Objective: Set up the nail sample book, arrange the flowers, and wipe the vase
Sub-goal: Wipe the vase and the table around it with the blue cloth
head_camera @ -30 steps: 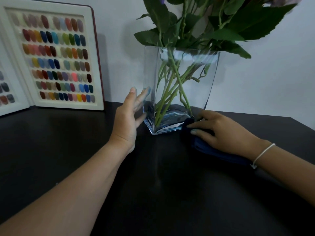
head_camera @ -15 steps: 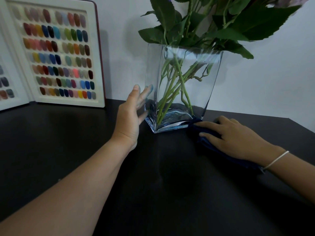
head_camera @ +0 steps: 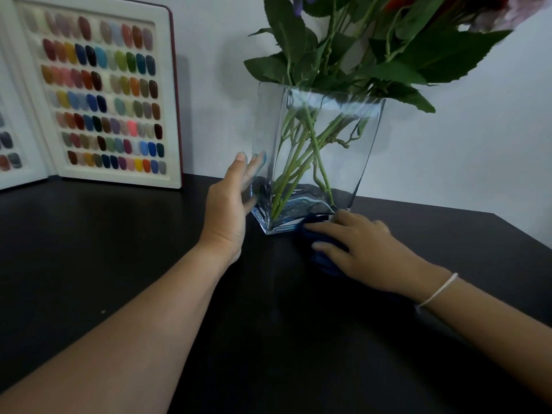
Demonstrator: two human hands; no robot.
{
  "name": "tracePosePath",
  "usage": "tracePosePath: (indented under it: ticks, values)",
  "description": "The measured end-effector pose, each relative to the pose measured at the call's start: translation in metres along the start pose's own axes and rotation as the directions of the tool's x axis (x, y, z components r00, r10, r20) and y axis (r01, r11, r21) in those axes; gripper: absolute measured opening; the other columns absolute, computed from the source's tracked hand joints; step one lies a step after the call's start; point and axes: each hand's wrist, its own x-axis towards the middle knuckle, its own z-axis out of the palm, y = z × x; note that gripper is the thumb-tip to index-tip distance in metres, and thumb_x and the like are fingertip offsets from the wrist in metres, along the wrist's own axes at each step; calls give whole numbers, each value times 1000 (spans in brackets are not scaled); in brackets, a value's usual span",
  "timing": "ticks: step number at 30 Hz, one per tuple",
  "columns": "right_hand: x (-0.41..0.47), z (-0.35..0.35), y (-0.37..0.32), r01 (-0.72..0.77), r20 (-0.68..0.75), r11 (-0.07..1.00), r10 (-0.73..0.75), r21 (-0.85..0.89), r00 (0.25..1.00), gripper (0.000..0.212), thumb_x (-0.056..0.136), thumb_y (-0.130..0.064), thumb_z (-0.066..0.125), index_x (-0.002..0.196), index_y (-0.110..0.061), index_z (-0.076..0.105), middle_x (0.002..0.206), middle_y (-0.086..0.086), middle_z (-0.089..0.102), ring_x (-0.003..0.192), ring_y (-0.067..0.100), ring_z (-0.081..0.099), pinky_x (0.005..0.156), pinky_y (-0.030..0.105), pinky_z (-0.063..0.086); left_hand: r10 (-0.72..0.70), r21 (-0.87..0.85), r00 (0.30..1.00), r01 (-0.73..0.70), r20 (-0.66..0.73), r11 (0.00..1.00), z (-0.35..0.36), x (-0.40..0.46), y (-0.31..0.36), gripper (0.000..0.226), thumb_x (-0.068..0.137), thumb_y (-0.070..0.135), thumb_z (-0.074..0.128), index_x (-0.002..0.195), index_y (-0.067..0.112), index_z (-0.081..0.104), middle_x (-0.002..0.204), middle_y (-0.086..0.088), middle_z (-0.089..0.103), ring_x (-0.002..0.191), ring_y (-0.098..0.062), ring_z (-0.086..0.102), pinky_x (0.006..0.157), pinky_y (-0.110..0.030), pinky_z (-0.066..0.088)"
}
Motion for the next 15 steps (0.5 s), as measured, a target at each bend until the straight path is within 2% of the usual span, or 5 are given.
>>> tracePosePath:
  ticks: [3, 8, 12, 15]
  values:
    - [11, 5, -30, 98, 7, 995, -99, 19, 995, 44, 91, -48, 33, 131, -33, 39, 113, 0, 47, 113, 22, 44, 98, 49, 31, -10, -9, 1000, 10, 7, 1000, 0, 0, -1, 41, 93, 46, 29, 112, 30, 61, 144, 5, 42, 133, -7, 33, 103, -31, 33]
    - [11, 3, -27, 79, -8, 997, -79, -5, 997, 43, 91, -50, 30, 131, -36, 38, 112, 0, 49, 112, 22, 45, 97, 48, 34, 1, -3, 999, -1, 39, 1000, -2, 0, 0, 37, 92, 46, 29, 105, 37, 62, 134, 14, 49, 123, -2, 40, 97, -28, 35]
    - [6, 0, -3, 3, 1, 1000, -3, -12, 1000, 42, 90, -51, 30, 129, -41, 40, 115, 0, 50, 112, 22, 47, 92, 47, 38, -1, 1, 999, 1, 47, 1000, -3, 0, 0, 37, 92, 47, 29, 106, 37, 62, 138, 10, 47, 119, -1, 41, 94, -27, 36]
    - [-2, -6, 30, -106, 5, 994, 106, -16, 994, 39, 89, -50, 34, 126, -44, 44, 107, -1, 51, 109, 23, 49, 89, 44, 40, -5, -2, 999, 5, 44, 1000, -4, 0, -1, 37, 92, 47, 29, 106, 36, 63, 136, 10, 49, 118, -2, 42, 94, -27, 37]
